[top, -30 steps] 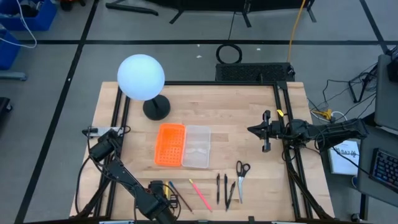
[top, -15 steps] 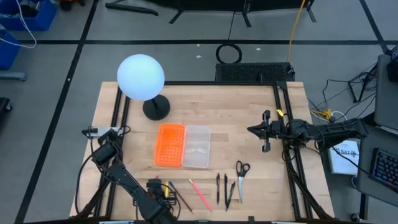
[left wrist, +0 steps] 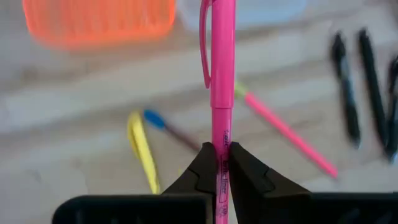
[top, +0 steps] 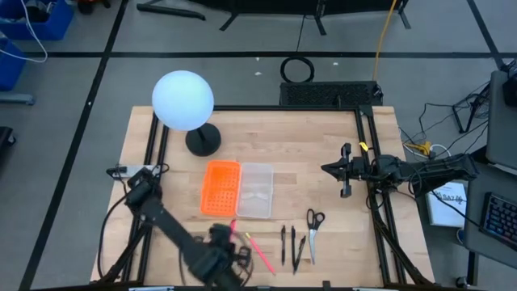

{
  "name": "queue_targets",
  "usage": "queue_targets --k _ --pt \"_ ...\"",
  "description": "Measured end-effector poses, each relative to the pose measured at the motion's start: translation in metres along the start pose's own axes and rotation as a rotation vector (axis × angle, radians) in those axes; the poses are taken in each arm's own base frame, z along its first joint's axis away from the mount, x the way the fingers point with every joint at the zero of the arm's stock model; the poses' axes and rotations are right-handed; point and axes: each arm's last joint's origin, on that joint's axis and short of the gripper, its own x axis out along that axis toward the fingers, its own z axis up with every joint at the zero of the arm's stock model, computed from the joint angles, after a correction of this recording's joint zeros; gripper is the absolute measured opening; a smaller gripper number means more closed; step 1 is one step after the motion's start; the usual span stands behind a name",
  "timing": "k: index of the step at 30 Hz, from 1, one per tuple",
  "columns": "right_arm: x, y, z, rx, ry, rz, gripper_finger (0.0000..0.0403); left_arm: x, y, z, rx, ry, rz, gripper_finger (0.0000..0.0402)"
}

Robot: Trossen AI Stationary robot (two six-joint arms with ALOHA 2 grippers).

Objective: Pick & place school supplies into a supply box
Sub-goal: Put the left pink pen into the supply box

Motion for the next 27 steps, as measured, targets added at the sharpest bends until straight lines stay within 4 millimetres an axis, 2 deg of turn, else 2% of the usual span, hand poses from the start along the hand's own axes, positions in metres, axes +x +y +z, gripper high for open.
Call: queue_targets --k 3,8,11,15,18,20,27 --pt "0.000 0.000 0.000 0.016 0.000 0.000 0.0000 -0.002 -0.015 0.037 0.054 0.005 0.020 0.0026" --pt "0.000 0.000 0.000 0.015 0.000 0.000 0.0000 0.014 -0.036 0.107 0.159 -0.008 0.041 0.0025" --pt "0.000 0.000 0.000 0.015 0.000 0.000 0.0000 0.030 -0.039 0.143 0.194 -0.009 0.090 0.0028" --pt "0.000 0.000 0.000 0.016 0.002 0.000 0.0000 0.053 -0.038 0.177 0.181 -0.004 0.165 0.0026" --pt "0.000 0.000 -0.002 0.014 0.018 0.000 0.0000 0.071 -0.034 0.195 0.146 0.005 0.213 0.0024" --pt "0.000 0.000 -0.002 0.019 0.026 0.001 0.0000 0.084 -0.033 0.199 0.123 0.038 0.221 0.0025" --pt "0.000 0.000 -0.002 0.019 0.024 0.001 0.0000 0.117 -0.033 0.187 0.081 0.120 0.182 0.0028"
